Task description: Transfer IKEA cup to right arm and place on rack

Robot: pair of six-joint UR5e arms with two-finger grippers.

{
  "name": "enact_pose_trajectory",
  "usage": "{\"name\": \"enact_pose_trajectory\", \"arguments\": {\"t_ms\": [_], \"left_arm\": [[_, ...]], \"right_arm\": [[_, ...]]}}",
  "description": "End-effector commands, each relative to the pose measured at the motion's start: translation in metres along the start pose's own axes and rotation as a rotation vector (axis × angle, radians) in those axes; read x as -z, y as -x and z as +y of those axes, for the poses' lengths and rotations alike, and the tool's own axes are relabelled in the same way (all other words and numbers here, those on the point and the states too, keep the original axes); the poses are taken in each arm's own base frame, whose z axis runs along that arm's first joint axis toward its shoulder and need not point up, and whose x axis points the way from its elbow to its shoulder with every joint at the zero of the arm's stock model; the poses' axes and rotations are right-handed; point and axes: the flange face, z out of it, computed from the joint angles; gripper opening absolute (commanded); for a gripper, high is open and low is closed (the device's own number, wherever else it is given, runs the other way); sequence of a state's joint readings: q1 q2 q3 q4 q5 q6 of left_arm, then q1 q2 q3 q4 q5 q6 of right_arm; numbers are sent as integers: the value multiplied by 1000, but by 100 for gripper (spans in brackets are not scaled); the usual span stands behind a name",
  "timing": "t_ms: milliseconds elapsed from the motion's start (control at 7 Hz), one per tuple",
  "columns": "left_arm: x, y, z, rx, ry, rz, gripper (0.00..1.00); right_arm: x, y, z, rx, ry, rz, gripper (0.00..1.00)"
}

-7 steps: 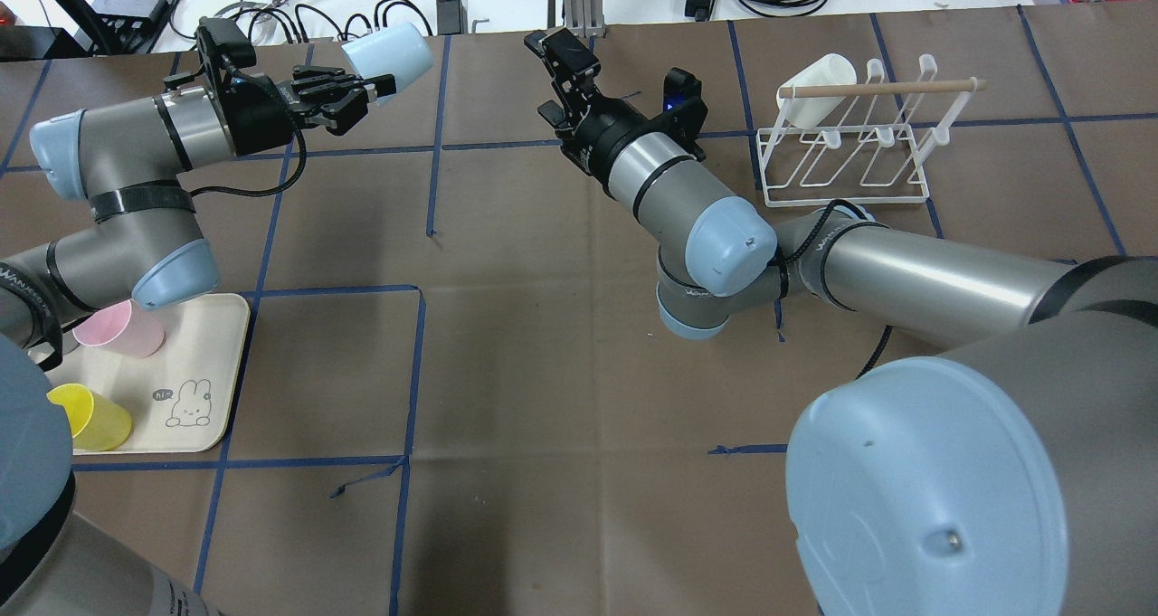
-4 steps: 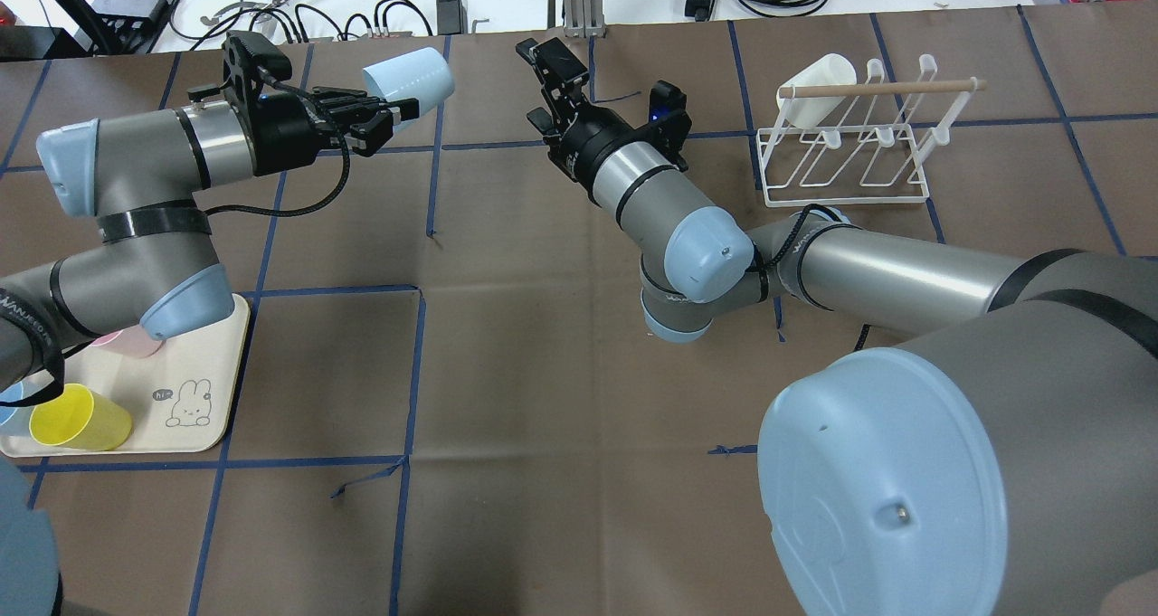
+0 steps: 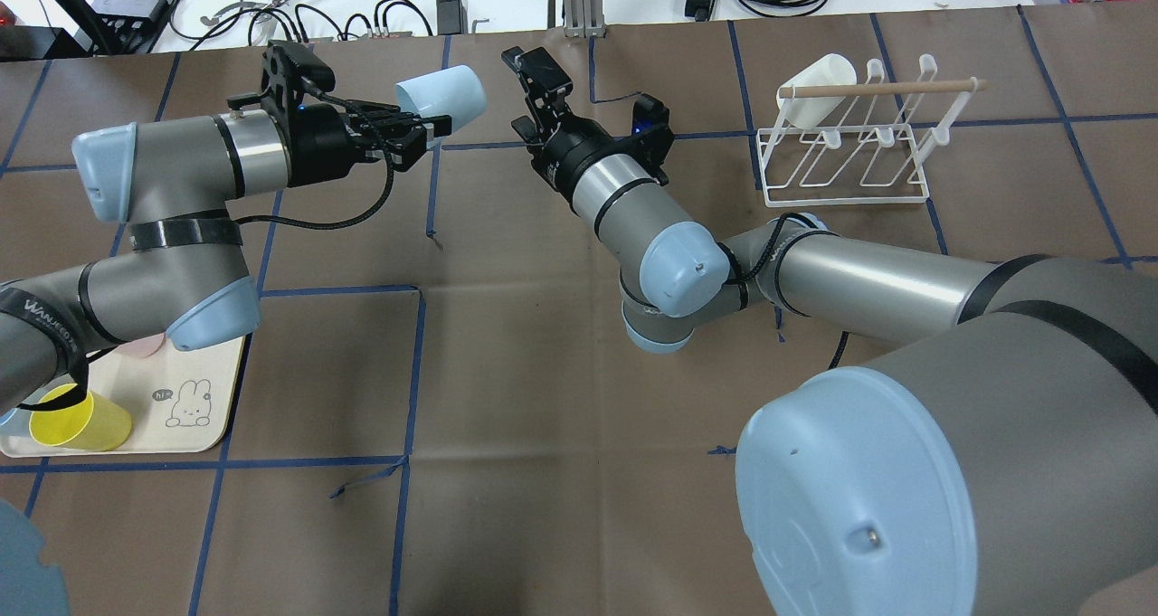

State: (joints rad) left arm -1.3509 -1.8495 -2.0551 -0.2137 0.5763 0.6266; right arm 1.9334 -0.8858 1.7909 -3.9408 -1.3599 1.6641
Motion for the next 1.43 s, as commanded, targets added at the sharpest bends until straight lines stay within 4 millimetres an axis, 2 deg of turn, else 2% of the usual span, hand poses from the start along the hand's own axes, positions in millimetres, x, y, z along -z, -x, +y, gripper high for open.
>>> {"name": "enact_pose_trajectory", "arguments": {"t_ms": [0,143,1000,1286], "left_arm": [[-11,-7,1,0,-7,11,0],[-10,-6,0,-3,-10,10,0],[-10,-7,0,-6,-17,14,0],[-10,-7,0,-6,-16,13,0]], "right_arm": [[-21,-16,17,3,11,-3,99],[-24,-27,19,1,12,14,99],[-33,-18,19,-35,14,-16,99],[-36,-23,20,-35,12,-13,98]]}}
